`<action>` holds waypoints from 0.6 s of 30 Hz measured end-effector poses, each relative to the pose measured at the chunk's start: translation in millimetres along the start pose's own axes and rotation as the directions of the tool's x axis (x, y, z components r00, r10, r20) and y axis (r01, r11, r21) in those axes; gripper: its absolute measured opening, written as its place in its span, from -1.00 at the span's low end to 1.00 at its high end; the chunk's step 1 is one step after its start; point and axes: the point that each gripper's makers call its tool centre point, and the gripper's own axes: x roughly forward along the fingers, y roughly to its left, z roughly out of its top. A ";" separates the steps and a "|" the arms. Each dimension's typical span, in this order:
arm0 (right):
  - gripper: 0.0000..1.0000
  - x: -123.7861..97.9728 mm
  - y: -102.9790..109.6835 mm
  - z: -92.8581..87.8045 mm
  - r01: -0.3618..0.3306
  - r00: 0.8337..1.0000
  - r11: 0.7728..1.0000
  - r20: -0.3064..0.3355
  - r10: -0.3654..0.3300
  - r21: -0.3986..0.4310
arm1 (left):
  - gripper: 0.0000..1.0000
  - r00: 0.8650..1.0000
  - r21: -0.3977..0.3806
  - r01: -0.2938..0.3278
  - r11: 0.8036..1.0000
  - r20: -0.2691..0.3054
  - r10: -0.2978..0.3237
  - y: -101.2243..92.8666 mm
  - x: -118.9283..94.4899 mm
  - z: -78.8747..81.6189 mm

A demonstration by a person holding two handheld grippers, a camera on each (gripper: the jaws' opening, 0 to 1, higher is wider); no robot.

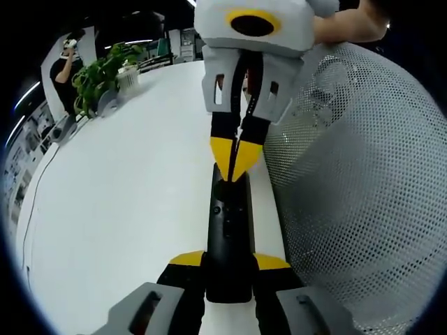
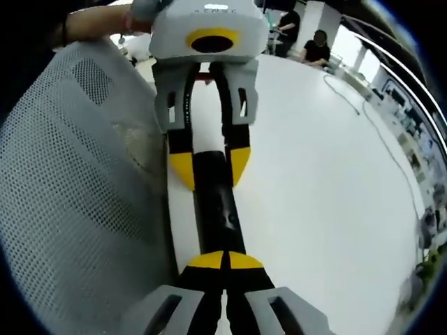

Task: Press the specified remote control buttons in sequence, fully releasing each button before pressing the next.

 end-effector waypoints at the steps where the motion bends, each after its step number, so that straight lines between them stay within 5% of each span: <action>1: -1.00 0.6 0.3 0.7 -0.003 1.000 1.000 -0.003 0.003 0.000 | -0.49 1.000 0.000 0.001 1.000 0.000 -0.001 0.0 0.0 -0.1; 14: -1.00 7.6 2.8 8.7 0.020 1.000 0.995 -0.003 -0.021 -0.102 | -0.49 1.000 -0.003 0.001 1.000 0.004 -0.001 -0.1 -0.2 0.2; 18: -1.00 7.1 -0.3 8.9 0.022 1.000 0.999 0.004 -0.022 -0.047 | -0.49 1.000 -0.008 0.003 1.000 0.007 -0.003 0.0 -0.4 0.4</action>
